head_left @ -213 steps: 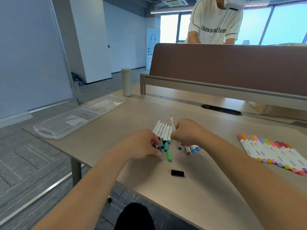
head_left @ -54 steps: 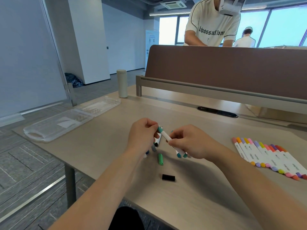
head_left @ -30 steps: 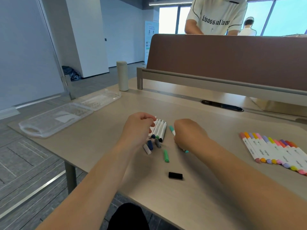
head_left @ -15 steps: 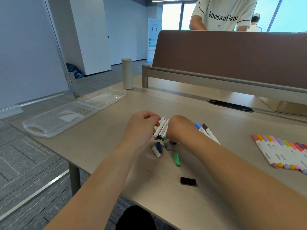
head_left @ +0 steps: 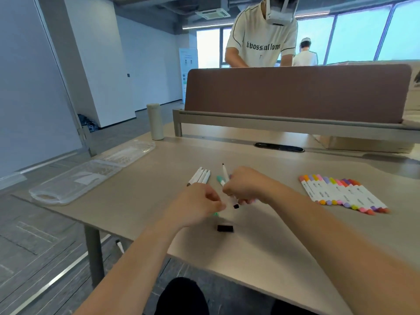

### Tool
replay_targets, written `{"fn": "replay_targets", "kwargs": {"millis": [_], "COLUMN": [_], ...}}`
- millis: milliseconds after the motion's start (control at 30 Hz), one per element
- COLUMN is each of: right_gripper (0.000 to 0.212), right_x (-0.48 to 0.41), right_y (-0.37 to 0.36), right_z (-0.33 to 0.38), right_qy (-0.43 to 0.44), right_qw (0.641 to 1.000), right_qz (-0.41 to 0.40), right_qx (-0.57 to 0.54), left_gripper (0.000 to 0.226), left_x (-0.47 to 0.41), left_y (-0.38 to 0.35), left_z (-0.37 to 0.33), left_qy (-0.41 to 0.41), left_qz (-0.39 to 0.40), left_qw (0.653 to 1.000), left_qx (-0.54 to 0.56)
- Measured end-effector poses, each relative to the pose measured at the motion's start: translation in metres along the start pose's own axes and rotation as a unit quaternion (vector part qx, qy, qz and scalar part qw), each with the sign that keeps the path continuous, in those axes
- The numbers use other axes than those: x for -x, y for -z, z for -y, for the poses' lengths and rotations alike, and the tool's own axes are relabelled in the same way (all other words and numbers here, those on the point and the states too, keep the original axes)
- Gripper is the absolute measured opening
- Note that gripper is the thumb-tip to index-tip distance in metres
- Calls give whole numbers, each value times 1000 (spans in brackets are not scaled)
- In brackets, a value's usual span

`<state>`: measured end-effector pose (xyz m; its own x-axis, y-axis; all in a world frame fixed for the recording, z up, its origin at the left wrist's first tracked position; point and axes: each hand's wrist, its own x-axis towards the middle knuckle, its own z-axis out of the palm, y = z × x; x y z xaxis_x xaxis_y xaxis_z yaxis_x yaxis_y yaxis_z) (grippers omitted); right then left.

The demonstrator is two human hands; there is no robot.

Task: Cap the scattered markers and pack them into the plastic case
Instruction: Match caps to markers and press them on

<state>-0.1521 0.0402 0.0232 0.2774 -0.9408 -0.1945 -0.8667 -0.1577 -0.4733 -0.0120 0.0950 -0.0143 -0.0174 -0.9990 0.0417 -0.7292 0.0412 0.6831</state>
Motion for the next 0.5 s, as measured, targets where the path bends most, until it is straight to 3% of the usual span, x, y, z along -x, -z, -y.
{"fn": "replay_targets", "kwargs": {"millis": [200, 400, 500], "right_gripper": [20, 22, 23], "right_x": [28, 42, 45], "right_y": [-4, -4, -3], "right_z": [-19, -36, -44], "right_qy": [4, 18, 42], "right_qw": [996, 994, 993], "right_qz": [-26, -37, -41], "right_qx": [-81, -97, -105], "left_gripper": [13, 6, 4], "left_x": [16, 21, 21], "left_y": [-18, -33, -26], "left_z": [-5, -7, -10], "left_qy": [-22, -17, -20], "left_qz": [64, 34, -23], "left_qw": [992, 985, 998], "left_qx": [-107, -168, -60]}}
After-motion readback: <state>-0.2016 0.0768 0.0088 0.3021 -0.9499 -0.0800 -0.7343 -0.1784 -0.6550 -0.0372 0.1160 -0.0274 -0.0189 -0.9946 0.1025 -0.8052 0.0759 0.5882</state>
